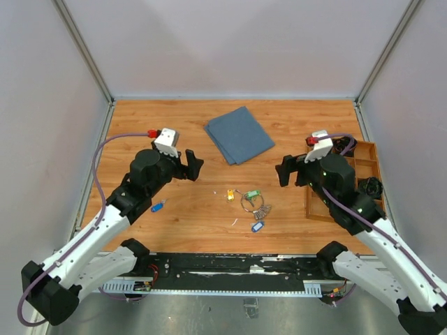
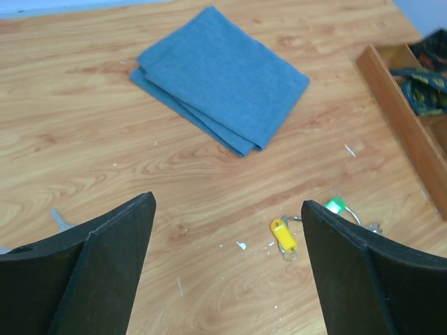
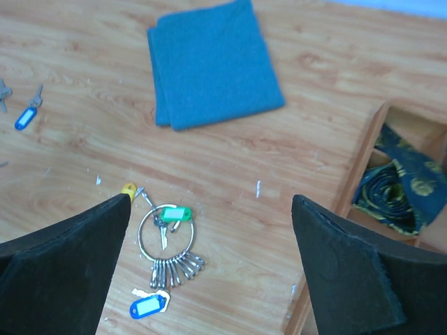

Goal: Put the keys on the keyring

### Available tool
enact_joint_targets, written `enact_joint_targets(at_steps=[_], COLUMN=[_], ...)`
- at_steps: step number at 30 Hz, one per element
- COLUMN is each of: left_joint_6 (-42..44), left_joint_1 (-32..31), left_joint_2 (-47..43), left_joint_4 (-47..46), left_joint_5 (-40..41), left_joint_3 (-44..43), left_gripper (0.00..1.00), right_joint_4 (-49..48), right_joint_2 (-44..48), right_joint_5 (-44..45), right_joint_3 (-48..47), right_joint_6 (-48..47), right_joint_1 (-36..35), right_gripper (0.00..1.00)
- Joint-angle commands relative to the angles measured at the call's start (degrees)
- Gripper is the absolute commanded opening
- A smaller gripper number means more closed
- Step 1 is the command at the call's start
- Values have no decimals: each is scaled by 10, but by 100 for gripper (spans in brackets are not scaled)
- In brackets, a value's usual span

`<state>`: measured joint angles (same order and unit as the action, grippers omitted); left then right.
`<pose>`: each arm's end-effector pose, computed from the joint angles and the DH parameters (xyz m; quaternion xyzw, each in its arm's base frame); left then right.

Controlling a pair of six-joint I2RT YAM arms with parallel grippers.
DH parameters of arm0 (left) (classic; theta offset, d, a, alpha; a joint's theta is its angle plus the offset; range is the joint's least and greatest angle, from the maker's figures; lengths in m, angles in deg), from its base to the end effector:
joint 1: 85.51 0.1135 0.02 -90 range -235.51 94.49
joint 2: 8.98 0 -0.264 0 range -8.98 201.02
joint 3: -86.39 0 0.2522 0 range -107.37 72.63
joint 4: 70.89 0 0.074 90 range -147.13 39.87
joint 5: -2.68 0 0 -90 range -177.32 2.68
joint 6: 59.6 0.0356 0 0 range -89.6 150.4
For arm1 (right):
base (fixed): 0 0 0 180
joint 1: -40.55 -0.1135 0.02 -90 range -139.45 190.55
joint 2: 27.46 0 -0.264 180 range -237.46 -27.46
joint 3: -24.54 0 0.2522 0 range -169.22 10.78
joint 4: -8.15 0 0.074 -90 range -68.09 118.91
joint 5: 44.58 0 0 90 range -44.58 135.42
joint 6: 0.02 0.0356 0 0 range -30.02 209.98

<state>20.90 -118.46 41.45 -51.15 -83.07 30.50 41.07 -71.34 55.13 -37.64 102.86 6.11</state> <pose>0.1768 -0.1115 0.3140 0.1380 0.7771 -0.1947 0.5823 0.1475 0.0939 0.3481 -0.0966 0.7843 0.1831 0.5849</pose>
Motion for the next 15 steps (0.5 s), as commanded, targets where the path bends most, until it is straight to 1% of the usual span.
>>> enact_joint_targets(at_steps=[1,3,6,10,15], left_joint_6=[-51,-56,-60,-67,-78], left_joint_1=[16,16,16,16,16], left_joint_2=[-65,-98,-147,-194,-213], left_joint_4=[-36,-33,-36,-24,-15], left_joint_5=[59,101,141,162,165], left_joint_3=[19,33,61,87,102], left_gripper=[93,95,99,100,100], right_joint_4=[5,14,15,17,33], right_joint_2=[67,93,133,159,146], right_joint_5=[51,65,76,89,104], right_joint_3=[8,17,43,70,62], right_joint_6=[-44,-36,-21,-1,3], right_joint_1=[4,5,5,4,5], right_gripper=[98,98,98,98,98])
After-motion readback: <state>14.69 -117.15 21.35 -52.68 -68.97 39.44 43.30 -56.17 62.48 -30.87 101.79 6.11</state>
